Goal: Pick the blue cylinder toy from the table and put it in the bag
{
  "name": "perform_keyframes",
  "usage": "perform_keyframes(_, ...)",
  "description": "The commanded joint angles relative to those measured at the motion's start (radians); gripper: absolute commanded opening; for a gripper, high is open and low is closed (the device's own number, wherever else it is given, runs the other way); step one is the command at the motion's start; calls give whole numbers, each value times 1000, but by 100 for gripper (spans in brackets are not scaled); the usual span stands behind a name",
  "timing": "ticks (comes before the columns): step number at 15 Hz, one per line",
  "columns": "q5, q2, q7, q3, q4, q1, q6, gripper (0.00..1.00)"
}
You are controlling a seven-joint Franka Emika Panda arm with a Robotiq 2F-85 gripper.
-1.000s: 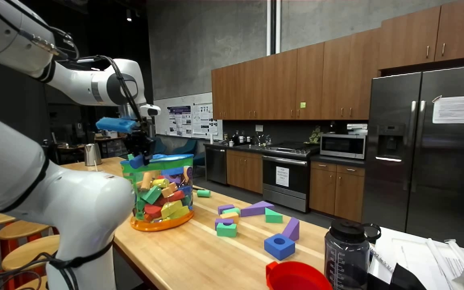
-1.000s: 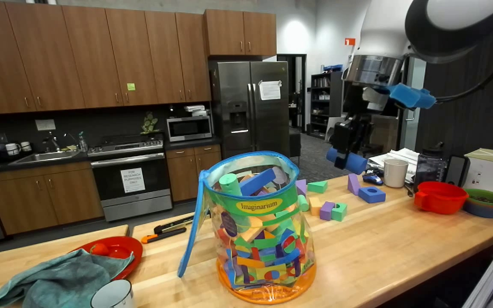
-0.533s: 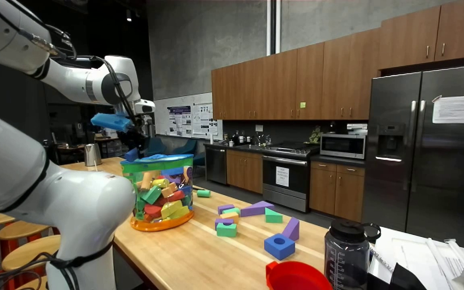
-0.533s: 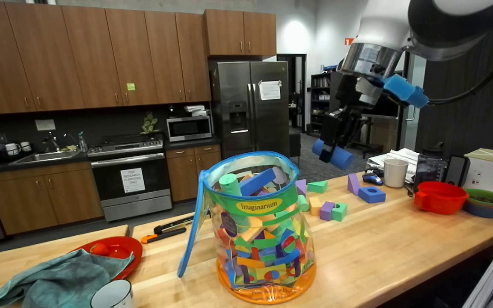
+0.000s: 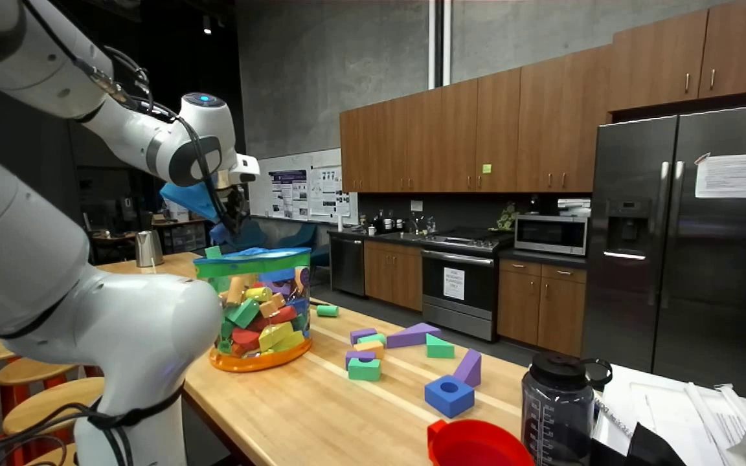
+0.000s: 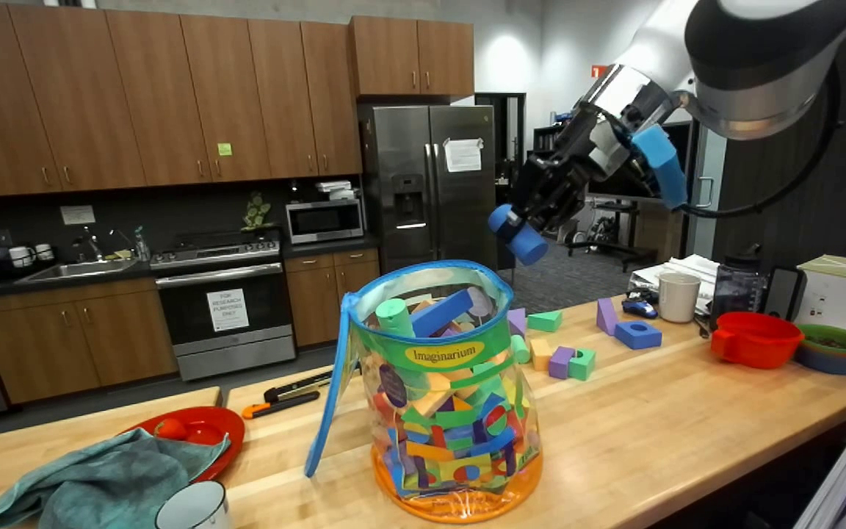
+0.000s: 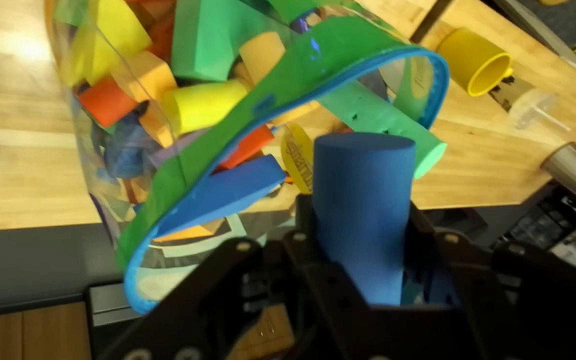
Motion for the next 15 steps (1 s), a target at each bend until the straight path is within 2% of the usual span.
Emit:
perform_keyframes(1, 111, 28, -111, -67, -13, 140, 149, 16)
perform_keyframes(3, 157, 50, -154, -82, -15, 202, 205, 16)
perform_keyframes(6, 163, 104, -173, -86, -2, 258, 260, 16)
perform_keyframes(11, 143, 177, -170, -105, 22, 319, 319, 16)
perform_keyframes(15, 131, 223, -172, -140, 56, 333, 336, 16)
